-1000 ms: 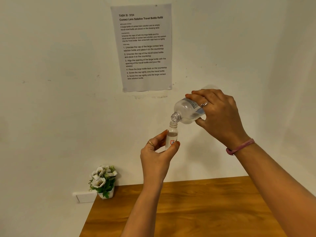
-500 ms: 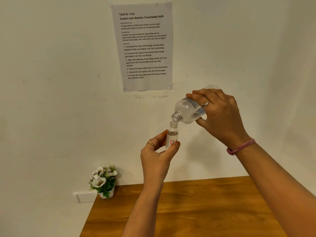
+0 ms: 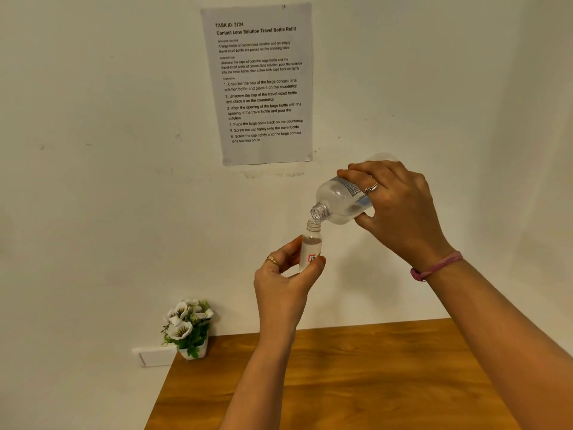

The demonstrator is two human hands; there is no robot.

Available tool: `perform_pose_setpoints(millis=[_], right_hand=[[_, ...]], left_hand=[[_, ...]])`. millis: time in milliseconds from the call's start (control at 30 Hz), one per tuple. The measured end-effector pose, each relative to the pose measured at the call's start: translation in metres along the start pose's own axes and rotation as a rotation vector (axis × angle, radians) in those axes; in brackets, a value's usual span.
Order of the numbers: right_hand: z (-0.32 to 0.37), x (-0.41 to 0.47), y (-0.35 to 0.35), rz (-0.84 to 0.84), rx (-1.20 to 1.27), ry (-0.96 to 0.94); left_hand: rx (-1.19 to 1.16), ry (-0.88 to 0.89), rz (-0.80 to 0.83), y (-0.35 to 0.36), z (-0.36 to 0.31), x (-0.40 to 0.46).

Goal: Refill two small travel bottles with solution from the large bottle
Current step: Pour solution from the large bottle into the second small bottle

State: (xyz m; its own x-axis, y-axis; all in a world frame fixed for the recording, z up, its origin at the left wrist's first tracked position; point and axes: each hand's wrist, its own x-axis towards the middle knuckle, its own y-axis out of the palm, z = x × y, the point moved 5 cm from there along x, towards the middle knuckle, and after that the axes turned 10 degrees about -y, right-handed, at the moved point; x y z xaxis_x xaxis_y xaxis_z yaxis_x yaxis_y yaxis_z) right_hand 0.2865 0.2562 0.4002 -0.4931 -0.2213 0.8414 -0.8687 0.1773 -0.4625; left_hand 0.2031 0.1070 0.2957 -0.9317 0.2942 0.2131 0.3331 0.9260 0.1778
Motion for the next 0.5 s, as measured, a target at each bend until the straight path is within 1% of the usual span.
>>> perform_pose_setpoints(millis=[500], right_hand=[[-0.0001, -0.0012, -0.0028, 0.005, 0.003, 0.005]], left_hand=[[-0.005, -0.011, 0.006, 0.0004, 0.0021, -0.0003]])
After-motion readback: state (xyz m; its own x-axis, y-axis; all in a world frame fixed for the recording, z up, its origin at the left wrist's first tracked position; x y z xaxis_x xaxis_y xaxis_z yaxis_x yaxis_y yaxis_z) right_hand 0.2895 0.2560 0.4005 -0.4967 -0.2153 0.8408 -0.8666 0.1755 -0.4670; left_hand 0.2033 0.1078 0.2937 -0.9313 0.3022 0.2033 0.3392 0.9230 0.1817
